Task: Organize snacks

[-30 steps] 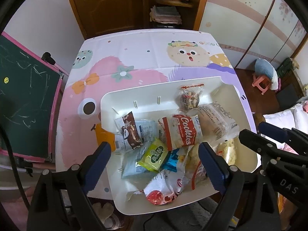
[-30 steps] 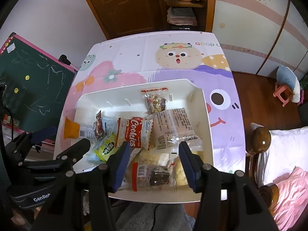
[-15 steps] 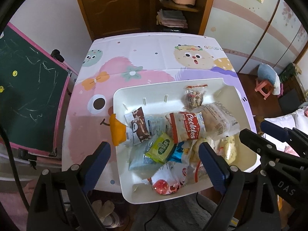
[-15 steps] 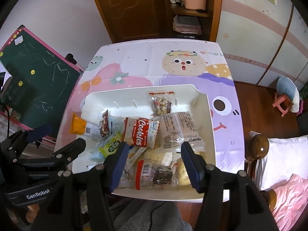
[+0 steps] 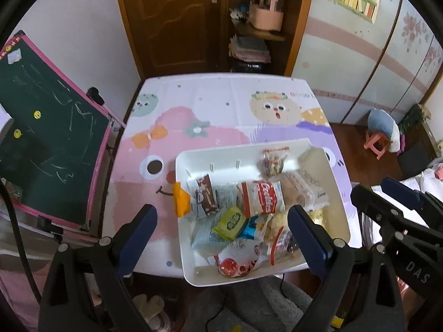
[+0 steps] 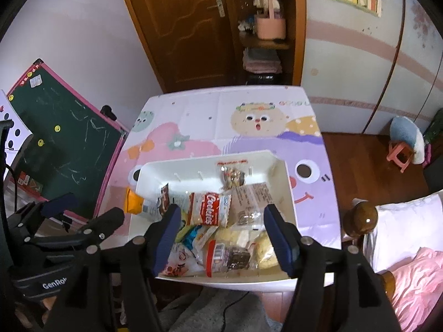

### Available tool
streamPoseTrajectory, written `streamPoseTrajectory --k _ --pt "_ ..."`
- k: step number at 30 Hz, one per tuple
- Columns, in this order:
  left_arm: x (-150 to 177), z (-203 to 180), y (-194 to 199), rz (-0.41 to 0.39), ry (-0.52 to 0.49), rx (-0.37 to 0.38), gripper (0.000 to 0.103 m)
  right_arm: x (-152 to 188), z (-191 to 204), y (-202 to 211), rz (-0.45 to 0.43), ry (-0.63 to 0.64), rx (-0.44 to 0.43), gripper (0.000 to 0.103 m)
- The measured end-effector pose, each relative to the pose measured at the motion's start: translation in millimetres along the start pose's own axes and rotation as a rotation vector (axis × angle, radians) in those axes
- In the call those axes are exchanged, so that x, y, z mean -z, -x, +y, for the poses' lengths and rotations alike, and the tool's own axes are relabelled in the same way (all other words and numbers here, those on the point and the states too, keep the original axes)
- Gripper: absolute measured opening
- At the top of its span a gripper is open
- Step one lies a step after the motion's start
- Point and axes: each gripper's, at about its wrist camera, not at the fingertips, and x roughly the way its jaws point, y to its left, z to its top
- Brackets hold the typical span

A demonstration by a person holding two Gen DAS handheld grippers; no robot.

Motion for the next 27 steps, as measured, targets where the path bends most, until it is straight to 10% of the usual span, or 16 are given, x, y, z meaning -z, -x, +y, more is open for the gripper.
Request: streamPoseTrajectory --k 27 --pt "-16.8 2.4 13.7 -0.049 -0.015 -0.024 0.095 -15.0 5.7 10.6 -0.064 -0.016 0.024 0.066"
